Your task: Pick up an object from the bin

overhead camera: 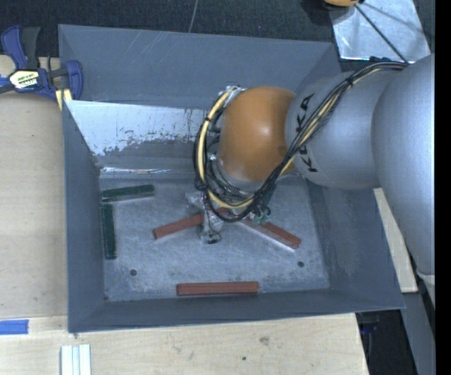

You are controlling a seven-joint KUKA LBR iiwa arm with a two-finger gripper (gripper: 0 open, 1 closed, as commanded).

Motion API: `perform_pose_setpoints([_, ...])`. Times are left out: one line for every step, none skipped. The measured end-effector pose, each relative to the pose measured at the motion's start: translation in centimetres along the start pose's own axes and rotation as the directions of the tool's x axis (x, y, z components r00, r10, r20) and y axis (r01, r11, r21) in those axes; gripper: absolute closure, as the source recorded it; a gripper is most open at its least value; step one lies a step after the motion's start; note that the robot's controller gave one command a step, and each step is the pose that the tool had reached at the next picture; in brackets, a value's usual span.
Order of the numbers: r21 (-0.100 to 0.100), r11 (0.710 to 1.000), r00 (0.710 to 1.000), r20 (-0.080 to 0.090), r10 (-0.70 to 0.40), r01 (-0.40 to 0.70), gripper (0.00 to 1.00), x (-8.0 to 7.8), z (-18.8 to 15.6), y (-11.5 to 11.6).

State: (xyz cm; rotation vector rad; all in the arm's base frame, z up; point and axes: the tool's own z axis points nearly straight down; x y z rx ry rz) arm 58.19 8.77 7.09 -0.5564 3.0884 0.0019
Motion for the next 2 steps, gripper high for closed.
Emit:
perform_pose_setpoints([0.0, 0.992, 0.992, -0.002, -0.122, 0.122, 1.0, -1.1, 0.0, -0.1])
perform_pose_setpoints([0.004, 0.959, 0.959, 0.005, -0.283, 0.283, 1.0, 1.0, -17.1, -0.6])
